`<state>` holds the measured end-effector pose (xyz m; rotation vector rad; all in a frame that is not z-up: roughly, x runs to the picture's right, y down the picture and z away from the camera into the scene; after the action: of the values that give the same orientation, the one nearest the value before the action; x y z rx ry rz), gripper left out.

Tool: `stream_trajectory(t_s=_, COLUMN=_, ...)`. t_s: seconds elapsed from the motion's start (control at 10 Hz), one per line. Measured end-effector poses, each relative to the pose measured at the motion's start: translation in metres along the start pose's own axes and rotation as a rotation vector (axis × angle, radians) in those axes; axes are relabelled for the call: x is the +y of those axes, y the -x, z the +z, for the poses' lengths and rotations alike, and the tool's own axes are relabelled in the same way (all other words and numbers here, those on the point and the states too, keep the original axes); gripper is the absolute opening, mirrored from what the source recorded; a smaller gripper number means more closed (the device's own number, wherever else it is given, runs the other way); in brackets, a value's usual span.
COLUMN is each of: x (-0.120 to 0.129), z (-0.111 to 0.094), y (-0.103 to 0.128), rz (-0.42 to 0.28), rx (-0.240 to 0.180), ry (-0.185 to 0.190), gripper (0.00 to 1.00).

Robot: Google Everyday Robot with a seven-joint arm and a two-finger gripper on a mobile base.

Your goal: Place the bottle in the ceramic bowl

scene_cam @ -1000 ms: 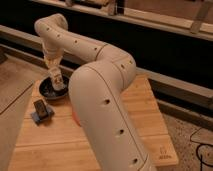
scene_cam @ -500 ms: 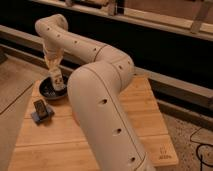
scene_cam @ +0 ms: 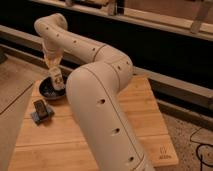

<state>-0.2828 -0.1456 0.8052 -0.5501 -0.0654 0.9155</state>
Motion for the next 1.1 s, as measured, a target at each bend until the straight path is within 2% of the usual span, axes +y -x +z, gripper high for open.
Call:
stream_trajectory(t_s=0.6, x=-0.0047, z=0.0021, y=-0.0019, rz=0.010, rx=0.013, ry=-0.007, gripper=0.71)
stream_trajectory(t_s=0.7, x=-0.0054, z=0.0032, y=-0.0027, rz=0.014, rx=0.015, ry=-0.007, gripper=0.74)
stream_trajectory(t_s=1.1, x=-0.0063, z=0.0061, y=-0.0043, rz=0.022, rx=0.021, ry=-0.002, gripper=0.74)
